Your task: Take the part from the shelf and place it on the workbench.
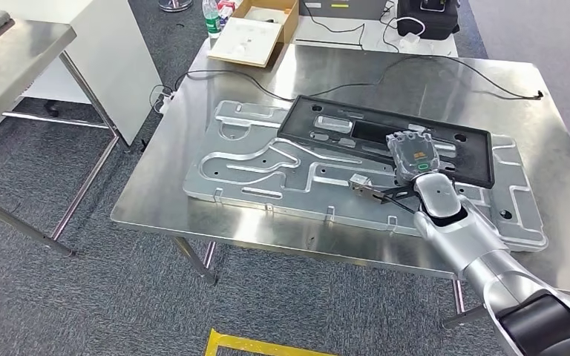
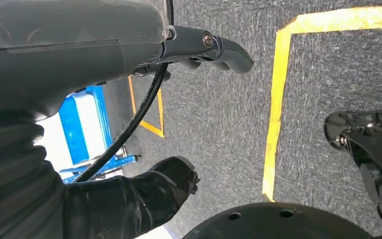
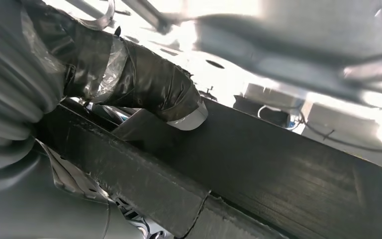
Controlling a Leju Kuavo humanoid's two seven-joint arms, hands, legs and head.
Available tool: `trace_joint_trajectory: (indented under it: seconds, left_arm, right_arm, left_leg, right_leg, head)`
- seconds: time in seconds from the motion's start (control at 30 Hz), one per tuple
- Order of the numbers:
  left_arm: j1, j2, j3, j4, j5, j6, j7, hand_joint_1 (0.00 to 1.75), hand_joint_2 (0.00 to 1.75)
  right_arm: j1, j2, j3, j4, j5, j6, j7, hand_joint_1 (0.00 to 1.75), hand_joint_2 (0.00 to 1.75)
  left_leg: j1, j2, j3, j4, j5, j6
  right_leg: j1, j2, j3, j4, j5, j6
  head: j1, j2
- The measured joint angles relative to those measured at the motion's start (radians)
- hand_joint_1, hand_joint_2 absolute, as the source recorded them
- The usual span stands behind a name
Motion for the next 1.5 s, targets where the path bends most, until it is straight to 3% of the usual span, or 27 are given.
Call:
trace_joint_trajectory:
  seconds: [0.1, 0.23, 0.37, 0.47, 0.6, 1.2, 1.33, 1.5]
  left_arm:
    - [0.000, 0.000, 0.000, 0.000, 0.002, -0.007, -0.005, 0.00, 1.75]
    - [0.000, 0.000, 0.000, 0.000, 0.006, -0.009, -0.012, 0.00, 1.75]
    - [0.000, -0.001, 0.000, 0.000, 0.008, -0.010, -0.014, 0.00, 1.75]
    - [0.001, -0.001, 0.000, 0.000, 0.005, -0.013, -0.009, 0.00, 1.75]
    - [0.001, -0.002, 0.000, 0.000, 0.014, -0.013, -0.004, 0.00, 0.00]
    - [0.006, -0.004, 0.007, 0.000, 0.042, -0.020, 0.001, 0.00, 0.00]
    - [0.007, -0.004, 0.009, 0.000, 0.045, -0.015, -0.005, 0.00, 0.00]
    - [0.009, -0.005, 0.015, 0.000, 0.046, -0.004, -0.002, 0.00, 0.00]
  right_arm:
    - [0.002, 0.019, 0.007, 0.031, -0.006, -0.006, -0.018, 1.75, 1.75]
    - [0.017, 0.061, 0.027, 0.071, -0.007, -0.029, -0.038, 1.75, 1.75]
    - [0.029, 0.100, 0.050, 0.091, -0.004, -0.044, -0.042, 0.00, 0.00]
    - [0.029, 0.119, 0.061, 0.101, -0.003, -0.046, -0.043, 0.00, 0.00]
    - [0.024, 0.143, 0.070, 0.117, -0.005, -0.048, -0.032, 0.00, 0.00]
    - [0.044, 0.144, 0.074, 0.140, -0.014, -0.070, -0.028, 0.00, 0.00]
    - [0.080, 0.129, 0.073, 0.050, -0.031, -0.081, -0.044, 0.00, 0.00]
    - [0.141, 0.106, 0.072, -0.153, -0.029, -0.094, -0.043, 0.00, 0.00]
  left_leg:
    - [0.002, 0.000, 0.001, 0.000, 0.000, -0.020]
    - [0.001, 0.000, 0.003, 0.002, 0.000, -0.024]
    - [-0.001, 0.001, 0.005, 0.004, -0.001, -0.024]
    - [-0.001, 0.002, 0.008, 0.004, -0.001, -0.024]
    - [-0.001, 0.005, 0.014, 0.004, -0.002, -0.025]
    - [-0.002, 0.006, 0.023, 0.004, -0.004, -0.024]
    - [-0.002, 0.006, 0.022, 0.004, -0.004, -0.024]
    - [-0.004, 0.006, 0.015, 0.016, -0.008, -0.011]
  right_leg:
    - [0.001, -0.001, 0.001, 0.000, 0.001, -0.001]
    - [0.001, -0.001, 0.006, 0.000, 0.002, -0.001]
    - [0.001, 0.000, 0.009, -0.002, 0.004, 0.001]
    - [0.001, 0.000, 0.013, -0.004, 0.005, 0.003]
    - [0.001, 0.002, 0.019, -0.007, 0.005, 0.004]
    - [0.001, 0.003, 0.031, -0.012, 0.007, 0.006]
    - [0.001, 0.003, 0.031, -0.013, 0.007, 0.007]
    - [-0.007, 0.005, 0.029, -0.017, 0.012, 0.016]
  head:
    - [0.000, 0.000]
    - [0.000, 0.000]
    - [0.000, 0.000]
    - [0.000, 0.000]
    - [0.000, 0.000]
    - [0.000, 0.000]
    - [0.000, 0.000]
    - [0.000, 0.000]
